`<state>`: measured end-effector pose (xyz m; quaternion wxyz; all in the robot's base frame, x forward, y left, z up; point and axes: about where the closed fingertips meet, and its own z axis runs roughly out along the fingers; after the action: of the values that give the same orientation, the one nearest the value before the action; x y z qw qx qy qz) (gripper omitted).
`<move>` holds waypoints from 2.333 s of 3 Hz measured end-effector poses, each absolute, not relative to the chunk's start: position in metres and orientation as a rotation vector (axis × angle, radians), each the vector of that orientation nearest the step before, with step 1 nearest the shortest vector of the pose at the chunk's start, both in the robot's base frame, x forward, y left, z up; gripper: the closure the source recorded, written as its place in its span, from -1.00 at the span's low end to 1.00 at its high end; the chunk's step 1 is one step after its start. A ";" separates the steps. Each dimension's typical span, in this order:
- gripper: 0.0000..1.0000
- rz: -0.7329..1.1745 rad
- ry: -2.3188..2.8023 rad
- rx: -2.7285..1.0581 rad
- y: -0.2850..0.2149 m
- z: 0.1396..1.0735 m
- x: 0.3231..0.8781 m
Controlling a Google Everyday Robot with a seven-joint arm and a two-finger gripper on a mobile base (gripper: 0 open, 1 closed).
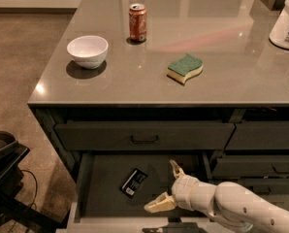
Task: Pick rxbar chocolate from middle drawer and place on counter
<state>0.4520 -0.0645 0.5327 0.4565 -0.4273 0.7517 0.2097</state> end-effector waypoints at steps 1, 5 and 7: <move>-1.00 0.525 1.865 -1.050 -0.062 0.529 0.453; -1.00 0.540 1.776 -1.215 0.026 0.477 0.496; -1.00 0.478 1.835 -1.182 0.022 0.443 0.522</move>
Offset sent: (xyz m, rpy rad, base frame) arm 0.0304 0.0638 -0.0377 0.0172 -0.0275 0.1353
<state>0.5225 0.0220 0.4433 0.4384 -0.4754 0.7381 0.1925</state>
